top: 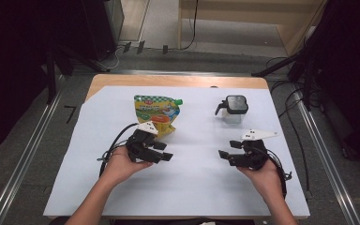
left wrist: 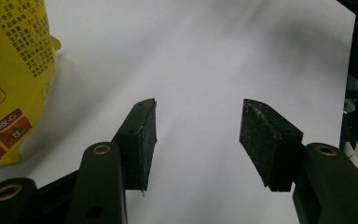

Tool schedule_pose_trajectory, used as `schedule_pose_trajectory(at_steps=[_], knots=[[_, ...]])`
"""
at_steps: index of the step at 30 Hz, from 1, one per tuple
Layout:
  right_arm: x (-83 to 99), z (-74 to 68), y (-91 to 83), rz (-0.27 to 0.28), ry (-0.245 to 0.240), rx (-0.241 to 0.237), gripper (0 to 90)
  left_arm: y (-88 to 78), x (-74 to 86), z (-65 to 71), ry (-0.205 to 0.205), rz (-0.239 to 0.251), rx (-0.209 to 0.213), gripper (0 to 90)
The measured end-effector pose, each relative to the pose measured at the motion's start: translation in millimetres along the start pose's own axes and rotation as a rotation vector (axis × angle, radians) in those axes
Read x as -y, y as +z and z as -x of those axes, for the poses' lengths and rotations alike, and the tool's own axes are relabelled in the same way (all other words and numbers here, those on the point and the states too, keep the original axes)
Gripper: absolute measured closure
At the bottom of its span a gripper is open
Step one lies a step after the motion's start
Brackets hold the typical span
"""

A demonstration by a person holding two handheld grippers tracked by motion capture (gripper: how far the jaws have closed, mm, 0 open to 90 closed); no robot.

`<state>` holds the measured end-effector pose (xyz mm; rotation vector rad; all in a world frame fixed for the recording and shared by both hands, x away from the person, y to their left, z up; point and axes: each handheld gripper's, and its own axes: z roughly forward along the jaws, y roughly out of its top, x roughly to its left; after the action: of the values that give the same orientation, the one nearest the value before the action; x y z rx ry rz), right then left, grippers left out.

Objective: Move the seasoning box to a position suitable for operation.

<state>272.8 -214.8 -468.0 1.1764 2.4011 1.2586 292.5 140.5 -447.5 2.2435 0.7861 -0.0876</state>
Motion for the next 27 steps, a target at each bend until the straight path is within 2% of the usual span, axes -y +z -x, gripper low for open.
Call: schedule_pose_trajectory(at_steps=[1,4,10,13,14,16,19,22,27], knots=[[-0.8,-2.2,1.6,0.002,-0.019,0.007,39.5,0.8,0.4,-2.6,0.002,-0.012,-0.011,45.9],[-1.8,-4.7,3.9,0.002,-0.033,0.009,40.4,-0.3,1.8,-4.5,0.007,-0.018,-0.018,45.5],[-1.1,-4.1,5.0,0.006,-0.034,-0.003,43.5,-4.6,5.5,-6.5,0.005,-0.007,-0.029,43.7],[0.4,-2.8,4.8,0.008,-0.02,0.001,44.4,-4.1,5.2,-7.0,0.002,-0.001,-0.021,43.0],[1.4,-2.2,5.2,-0.001,-0.003,-0.001,44.8,-3.4,4.8,-5.9,-0.015,-0.012,-0.012,43.5],[1.8,-1.6,5.6,-0.005,-0.005,-0.002,44.7,-3.6,4.6,-4.4,-0.017,-0.019,-0.012,43.6],[3.2,-1.5,7.1,-0.019,-0.023,-0.005,45.6,-2.9,4.6,-0.4,0.004,-0.02,-0.012,42.9],[3.1,-1.4,7.6,-0.016,-0.012,-0.008,45.3,-2.4,4.8,0.7,0.013,-0.018,-0.009,41.4],[4.4,-0.8,8.7,-0.023,-0.023,-0.003,44.8,-2.4,4.6,-0.8,0.003,-0.007,0.008,40.1]])
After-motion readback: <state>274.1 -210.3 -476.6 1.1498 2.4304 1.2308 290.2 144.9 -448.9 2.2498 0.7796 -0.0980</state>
